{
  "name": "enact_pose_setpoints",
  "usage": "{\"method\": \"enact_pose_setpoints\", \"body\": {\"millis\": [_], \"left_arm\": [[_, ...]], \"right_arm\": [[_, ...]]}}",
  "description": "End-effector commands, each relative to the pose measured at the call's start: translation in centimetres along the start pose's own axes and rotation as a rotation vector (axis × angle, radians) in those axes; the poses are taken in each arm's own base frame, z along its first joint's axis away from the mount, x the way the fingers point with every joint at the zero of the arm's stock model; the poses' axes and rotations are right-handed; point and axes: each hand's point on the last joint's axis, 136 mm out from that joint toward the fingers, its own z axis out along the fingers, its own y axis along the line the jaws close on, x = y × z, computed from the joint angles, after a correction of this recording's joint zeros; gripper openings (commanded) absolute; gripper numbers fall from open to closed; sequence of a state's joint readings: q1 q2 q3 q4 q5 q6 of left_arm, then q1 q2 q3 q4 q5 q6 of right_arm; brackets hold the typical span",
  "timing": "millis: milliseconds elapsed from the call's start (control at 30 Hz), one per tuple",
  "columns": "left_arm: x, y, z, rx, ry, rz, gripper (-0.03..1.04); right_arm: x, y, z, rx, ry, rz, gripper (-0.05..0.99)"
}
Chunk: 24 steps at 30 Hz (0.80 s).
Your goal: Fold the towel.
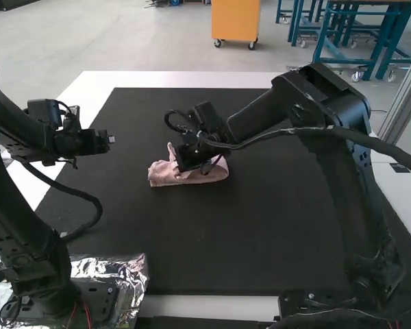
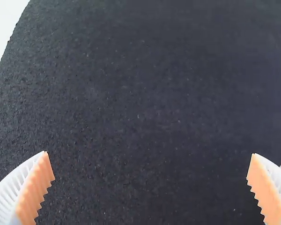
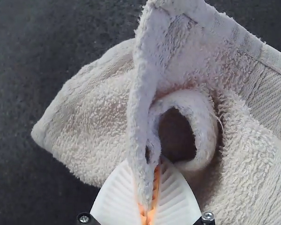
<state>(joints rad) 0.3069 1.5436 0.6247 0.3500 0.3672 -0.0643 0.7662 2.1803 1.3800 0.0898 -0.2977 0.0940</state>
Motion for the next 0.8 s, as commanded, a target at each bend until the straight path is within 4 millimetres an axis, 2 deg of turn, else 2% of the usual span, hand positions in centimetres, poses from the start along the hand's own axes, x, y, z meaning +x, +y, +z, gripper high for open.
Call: {"method": "enact_pose_setpoints", "body": {"millis": [0,100,167,267,367,433,600,700,767], "left_arm": [[-0.7,0.3,-0.5,-0.007,-0.028,0.028,0.97],[-0.2,0.3,-0.5,-0.007,-0.018,0.024,0.97],[0.3,0.1,-0.5,-0.004,-0.009,0.023,0.97],[1.0,0.0,-0.5,-0.001,0.003,0.02,0.97],[1.4,-0.1,-0.6,0.001,0.011,0.018,0.97],[1.6,-0.1,-0.6,0.001,0.015,0.016,0.97],[1.6,-0.2,-0.7,0.001,0.015,0.016,0.97],[1.5,-0.2,-0.7,0.001,0.011,0.016,0.97],[1.5,-0.3,-0.7,0.003,0.011,0.016,0.97]], "right_arm": [[-1.6,2.1,0.5,-0.026,-0.03,-0.033,-0.02],[-2.0,2.9,1.1,-0.038,-0.033,-0.041,0.0],[-2.5,3.4,1.2,-0.044,-0.041,-0.048,0.12],[-3.0,4.0,1.0,-0.047,-0.031,-0.058,0.44],[-3.0,4.2,0.7,-0.059,-0.01,-0.051,0.61],[-3.7,5.0,-0.2,-0.078,-0.011,-0.057,0.72],[-8.2,6.9,-4.6,-0.116,-0.114,-0.083,0.76],[-10.8,7.0,-7.0,-0.121,-0.179,-0.087,0.77],[-11.7,6.3,-8.2,-0.112,-0.204,-0.081,0.77]]}}
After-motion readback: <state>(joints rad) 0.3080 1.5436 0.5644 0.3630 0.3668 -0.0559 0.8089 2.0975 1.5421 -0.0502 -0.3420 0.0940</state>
